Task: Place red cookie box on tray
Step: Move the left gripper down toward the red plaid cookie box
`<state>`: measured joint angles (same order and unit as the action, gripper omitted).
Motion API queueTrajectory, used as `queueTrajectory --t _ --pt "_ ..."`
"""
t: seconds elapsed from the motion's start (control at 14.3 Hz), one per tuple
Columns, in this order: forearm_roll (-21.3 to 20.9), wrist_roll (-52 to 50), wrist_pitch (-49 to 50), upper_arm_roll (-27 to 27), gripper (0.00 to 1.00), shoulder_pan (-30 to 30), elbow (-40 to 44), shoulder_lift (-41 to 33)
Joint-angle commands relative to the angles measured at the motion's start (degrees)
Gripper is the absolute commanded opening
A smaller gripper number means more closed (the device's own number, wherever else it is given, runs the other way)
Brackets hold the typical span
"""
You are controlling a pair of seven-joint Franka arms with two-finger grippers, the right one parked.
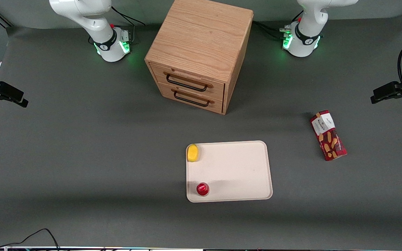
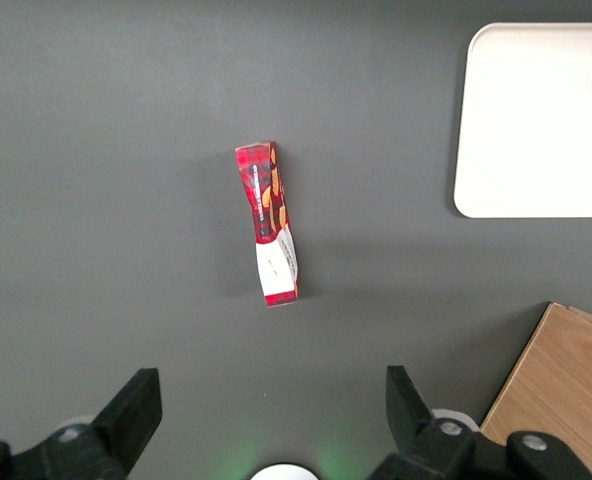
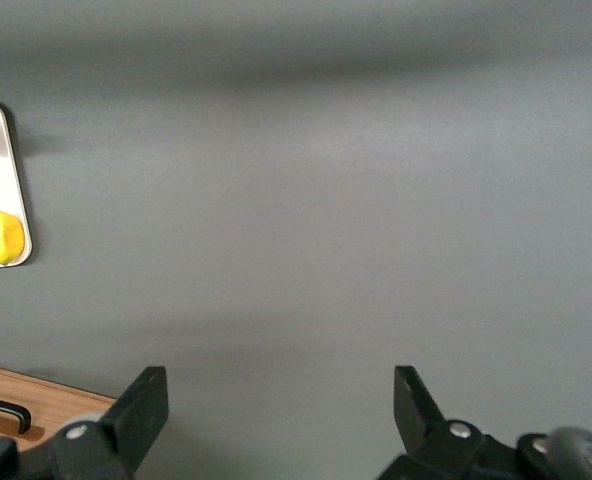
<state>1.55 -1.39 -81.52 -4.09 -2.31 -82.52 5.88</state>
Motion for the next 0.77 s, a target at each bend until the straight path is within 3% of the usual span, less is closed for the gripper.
queueTrajectory --t 0.0,0.21,0.7 --pt "-0.75 -0.98 -0.20 0.31 1.00 0.56 -2.10 1.06" --pt "-1.11 -0.98 -8.61 0.05 1.00 1.08 -12.01 0.62" --pt "0.56 -1.24 -42.00 -2.50 1.00 1.35 -36.98 3.95"
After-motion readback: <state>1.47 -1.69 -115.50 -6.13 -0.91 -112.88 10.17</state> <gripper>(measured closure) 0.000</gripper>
